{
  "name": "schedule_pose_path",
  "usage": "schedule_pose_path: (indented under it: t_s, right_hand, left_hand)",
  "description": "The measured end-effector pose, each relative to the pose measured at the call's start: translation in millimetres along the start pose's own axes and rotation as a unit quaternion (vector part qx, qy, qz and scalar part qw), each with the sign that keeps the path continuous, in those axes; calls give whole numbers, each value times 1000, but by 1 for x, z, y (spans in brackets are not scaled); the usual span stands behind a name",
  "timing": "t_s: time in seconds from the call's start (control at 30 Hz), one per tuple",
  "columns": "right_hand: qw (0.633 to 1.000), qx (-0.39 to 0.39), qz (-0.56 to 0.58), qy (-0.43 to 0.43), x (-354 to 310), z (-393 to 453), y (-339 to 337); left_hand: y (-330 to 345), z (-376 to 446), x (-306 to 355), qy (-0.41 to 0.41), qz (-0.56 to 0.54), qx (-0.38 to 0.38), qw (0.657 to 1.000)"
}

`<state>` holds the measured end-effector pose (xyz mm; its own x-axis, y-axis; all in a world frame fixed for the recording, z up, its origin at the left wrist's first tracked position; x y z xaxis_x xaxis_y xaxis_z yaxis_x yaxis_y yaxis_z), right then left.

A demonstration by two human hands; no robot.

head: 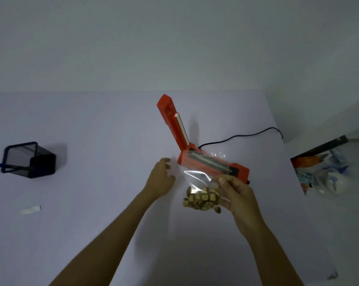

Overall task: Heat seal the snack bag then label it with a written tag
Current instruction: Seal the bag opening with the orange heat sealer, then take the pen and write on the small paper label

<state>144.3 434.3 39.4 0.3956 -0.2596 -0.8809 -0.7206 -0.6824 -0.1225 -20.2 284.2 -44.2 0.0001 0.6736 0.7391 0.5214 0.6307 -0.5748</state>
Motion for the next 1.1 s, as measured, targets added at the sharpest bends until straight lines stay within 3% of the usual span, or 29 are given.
schedule_pose_path:
  t_s: [0.1,0.2,0.37,0.53,0.73,0.87,1.0,1.1]
  right_hand:
    - [999,-32,21,26,10,-2,14]
    - [997,-58,28,37,17,-4,38]
    - [992,-105,13,70,37,-7,97]
    - [987,-129,-34,93,62,-11,173]
    - [988,-84,-107,74,92,3,231]
    - [982,-48,-184,0,99,18,247]
    - [952,8,-287,-107,91,19,255]
    - [939,33,-308,-151,93,11,254]
  left_hand:
    - [-4,-47,3,-78,-235,-111,962]
    - [-21,-77,-3,-142,-348,-127,918]
    - [-65,-98,-36,-109,-307,-38,945]
    - [-117,-93,-104,-149,-272,88,947]
    - [-141,-62,-170,-160,-163,98,969]
    - [-144,-45,-183,-129,-100,107,981]
    - [-148,-39,-183,-91,-66,153,982]
    - [-151,-41,-174,36,27,198,979]
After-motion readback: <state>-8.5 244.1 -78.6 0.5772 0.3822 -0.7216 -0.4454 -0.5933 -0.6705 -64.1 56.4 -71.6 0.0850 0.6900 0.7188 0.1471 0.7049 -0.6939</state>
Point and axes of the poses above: each hand's wrist, its own z-axis towards the middle knuckle, its own y-axis out of the palm, x = y × z, the point moved 6 cm from there along z, towards the middle knuckle, and after that the axes turned 10 degrees about x, right-handed, at the moved point
